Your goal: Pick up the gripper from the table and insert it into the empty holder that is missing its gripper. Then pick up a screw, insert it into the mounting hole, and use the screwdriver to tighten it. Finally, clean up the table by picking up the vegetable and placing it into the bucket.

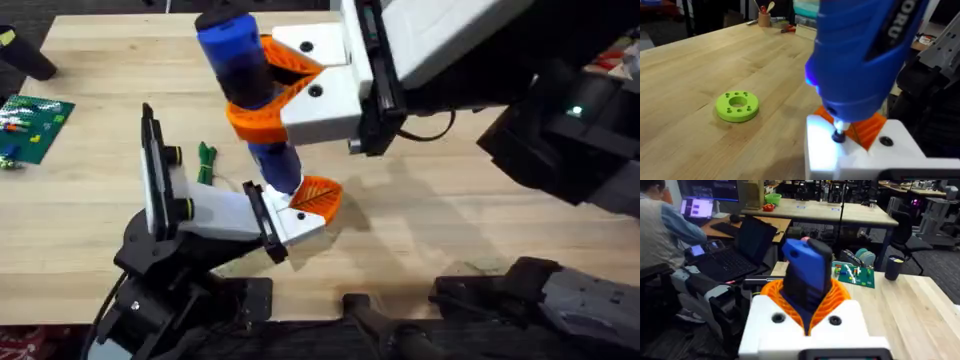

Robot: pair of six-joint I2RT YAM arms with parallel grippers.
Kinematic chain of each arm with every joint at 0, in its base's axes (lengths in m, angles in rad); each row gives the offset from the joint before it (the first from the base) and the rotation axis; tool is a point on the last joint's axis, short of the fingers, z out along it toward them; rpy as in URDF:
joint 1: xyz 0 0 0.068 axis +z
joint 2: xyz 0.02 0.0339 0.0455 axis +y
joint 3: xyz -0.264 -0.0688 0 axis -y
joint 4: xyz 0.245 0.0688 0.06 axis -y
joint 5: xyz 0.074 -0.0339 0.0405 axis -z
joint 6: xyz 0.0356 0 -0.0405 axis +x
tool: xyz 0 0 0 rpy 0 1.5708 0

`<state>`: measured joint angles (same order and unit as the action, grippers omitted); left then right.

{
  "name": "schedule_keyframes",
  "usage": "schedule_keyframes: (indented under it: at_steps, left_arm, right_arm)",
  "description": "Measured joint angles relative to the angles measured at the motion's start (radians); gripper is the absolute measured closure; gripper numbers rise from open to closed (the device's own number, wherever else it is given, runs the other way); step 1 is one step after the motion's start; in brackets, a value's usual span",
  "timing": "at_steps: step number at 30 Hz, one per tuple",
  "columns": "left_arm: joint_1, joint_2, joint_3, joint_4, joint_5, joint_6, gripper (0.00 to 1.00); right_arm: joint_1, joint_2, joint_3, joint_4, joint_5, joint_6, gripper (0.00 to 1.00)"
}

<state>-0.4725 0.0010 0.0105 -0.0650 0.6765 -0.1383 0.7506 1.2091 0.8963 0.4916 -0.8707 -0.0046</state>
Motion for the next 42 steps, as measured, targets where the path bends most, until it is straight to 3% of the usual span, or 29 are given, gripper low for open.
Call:
schedule_keyframes:
  at_steps: [36, 42]
  left_arm:
    - [0.000, 0.000, 0.000, -0.002, 0.000, 0.000, 0.987]
    - [0.000, 0.000, 0.000, 0.001, -0.004, 0.001, 0.987]
  right_arm:
    - [0.000, -0.001, 0.001, -0.042, 0.014, -0.004, 0.970]
    - [0.000, 0.003, -0.006, 0.055, 0.009, 0.009, 0.970]
